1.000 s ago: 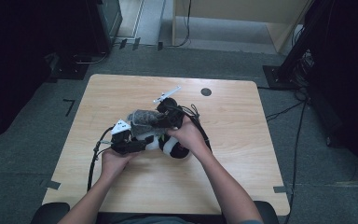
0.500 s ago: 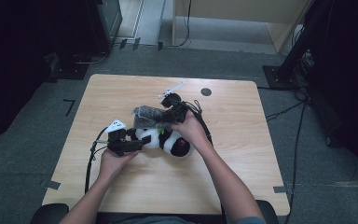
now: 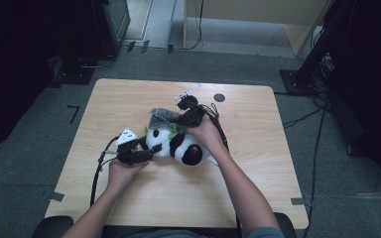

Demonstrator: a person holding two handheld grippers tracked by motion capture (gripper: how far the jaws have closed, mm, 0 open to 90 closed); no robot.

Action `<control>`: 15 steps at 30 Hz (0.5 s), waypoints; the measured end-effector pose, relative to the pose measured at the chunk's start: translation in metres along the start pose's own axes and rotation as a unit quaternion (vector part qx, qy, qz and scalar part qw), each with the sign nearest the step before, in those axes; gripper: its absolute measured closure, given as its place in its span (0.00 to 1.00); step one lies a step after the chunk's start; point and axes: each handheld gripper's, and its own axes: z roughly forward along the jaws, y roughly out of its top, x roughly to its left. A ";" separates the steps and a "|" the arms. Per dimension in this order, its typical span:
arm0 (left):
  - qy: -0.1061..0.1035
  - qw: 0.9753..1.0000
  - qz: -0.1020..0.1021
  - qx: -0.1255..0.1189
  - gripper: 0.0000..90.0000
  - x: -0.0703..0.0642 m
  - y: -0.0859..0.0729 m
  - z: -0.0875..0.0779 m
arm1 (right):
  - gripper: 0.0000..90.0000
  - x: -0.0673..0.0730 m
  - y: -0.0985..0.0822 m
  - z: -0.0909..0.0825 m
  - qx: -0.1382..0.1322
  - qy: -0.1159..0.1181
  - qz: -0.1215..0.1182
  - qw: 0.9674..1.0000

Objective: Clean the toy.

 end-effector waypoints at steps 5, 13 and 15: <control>-0.003 1.000 -0.005 0.000 0.45 0.000 0.001 -0.001 | 0.88 -0.006 0.004 -0.003 0.007 -0.020 0.006 1.000; 0.004 1.000 -0.002 -0.002 0.46 -0.002 0.003 -0.003 | 0.89 0.025 0.019 -0.035 -0.036 0.001 -0.019 0.999; 0.005 1.000 -0.003 -0.004 0.46 -0.003 0.003 -0.003 | 0.88 0.040 0.022 -0.038 -0.040 0.007 -0.038 0.998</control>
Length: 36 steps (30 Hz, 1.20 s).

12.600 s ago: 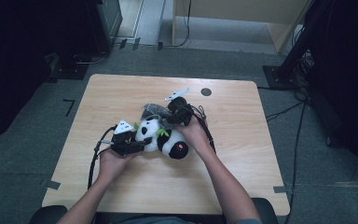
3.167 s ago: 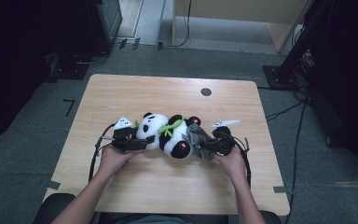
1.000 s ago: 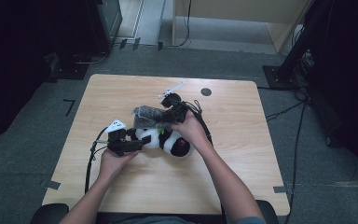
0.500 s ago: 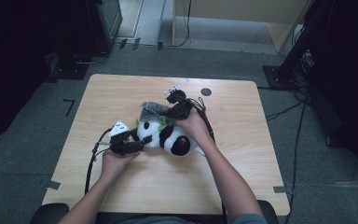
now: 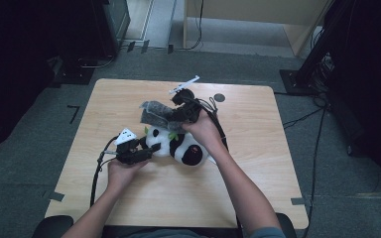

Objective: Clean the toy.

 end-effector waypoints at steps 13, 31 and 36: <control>0.019 1.000 0.000 -0.002 0.46 -0.004 -0.002 0.000 | 0.88 0.033 -0.009 0.061 0.068 0.042 -0.026 0.996; 0.012 1.000 -0.006 0.023 0.50 -0.003 0.004 0.002 | 0.88 -0.006 -0.011 0.046 0.027 0.034 0.006 0.999; 0.011 1.000 -0.004 0.025 0.50 -0.002 0.004 0.002 | 0.88 -0.022 -0.012 0.040 0.010 -0.007 0.020 1.000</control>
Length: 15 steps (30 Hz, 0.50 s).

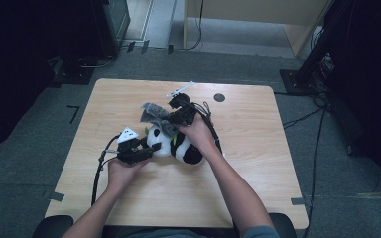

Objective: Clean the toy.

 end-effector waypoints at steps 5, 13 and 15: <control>-0.002 1.000 -0.001 0.001 0.50 0.000 0.000 0.000 | 0.88 -0.025 -0.008 0.001 0.020 -0.019 0.036 0.999; -0.003 1.000 -0.004 0.000 0.51 0.000 0.000 0.000 | 0.88 -0.046 -0.015 0.001 0.040 -0.038 0.057 0.997; -0.003 1.000 -0.003 0.000 0.51 0.000 0.000 0.000 | 0.88 -0.048 -0.015 0.002 0.040 -0.048 0.056 0.996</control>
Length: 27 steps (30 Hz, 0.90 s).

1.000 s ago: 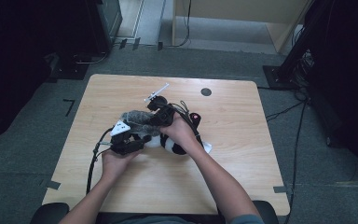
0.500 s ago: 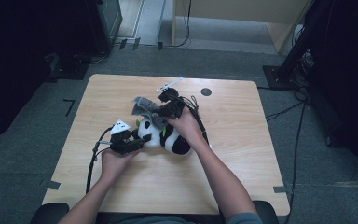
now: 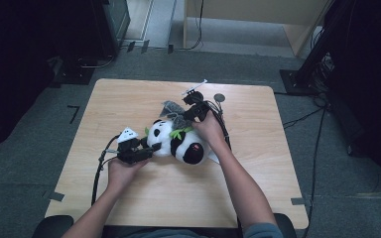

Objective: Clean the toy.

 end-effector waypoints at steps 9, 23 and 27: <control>-0.002 1.000 0.001 0.002 0.50 0.000 -0.001 0.000 | 0.89 -0.017 -0.004 -0.010 -0.017 -0.041 0.019 0.999; 0.000 1.000 -0.002 0.004 0.51 0.000 0.002 -0.001 | 0.89 0.013 -0.009 -0.084 -0.121 0.019 -0.017 0.992; 0.001 1.000 -0.004 0.005 0.51 -0.001 0.004 -0.001 | 0.89 0.040 -0.014 -0.097 -0.113 0.035 -0.052 0.992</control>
